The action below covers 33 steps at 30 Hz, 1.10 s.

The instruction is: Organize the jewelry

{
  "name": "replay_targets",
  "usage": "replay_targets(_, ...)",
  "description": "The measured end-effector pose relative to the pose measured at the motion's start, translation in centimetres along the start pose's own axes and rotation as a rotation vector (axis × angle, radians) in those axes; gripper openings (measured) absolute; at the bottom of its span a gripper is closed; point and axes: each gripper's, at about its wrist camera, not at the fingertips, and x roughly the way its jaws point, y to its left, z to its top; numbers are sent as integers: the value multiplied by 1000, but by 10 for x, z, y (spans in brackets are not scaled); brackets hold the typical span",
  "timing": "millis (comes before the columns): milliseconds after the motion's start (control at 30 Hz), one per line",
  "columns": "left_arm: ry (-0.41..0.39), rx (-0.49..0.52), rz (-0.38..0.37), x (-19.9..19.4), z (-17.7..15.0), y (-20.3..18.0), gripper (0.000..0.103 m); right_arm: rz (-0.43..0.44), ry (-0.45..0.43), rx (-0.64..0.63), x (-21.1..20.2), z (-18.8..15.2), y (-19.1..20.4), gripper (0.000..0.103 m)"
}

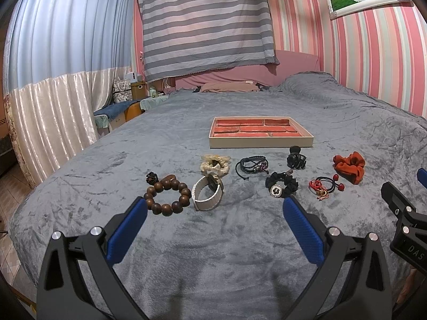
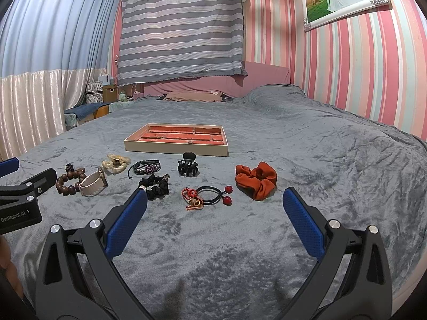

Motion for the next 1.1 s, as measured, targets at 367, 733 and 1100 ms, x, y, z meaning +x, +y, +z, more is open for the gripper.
replay_targets(367, 2, 1, -1, 0, 0, 0, 99, -3, 4, 1, -1, 1, -3, 99)
replay_targets(733, 1, 0, -1, 0, 0, 0, 99, -3, 6, 3, -1, 1, -5, 99)
replay_targets(1100, 1, 1, -2, 0, -1, 1, 99, -3, 7, 3, 0, 2, -4, 99)
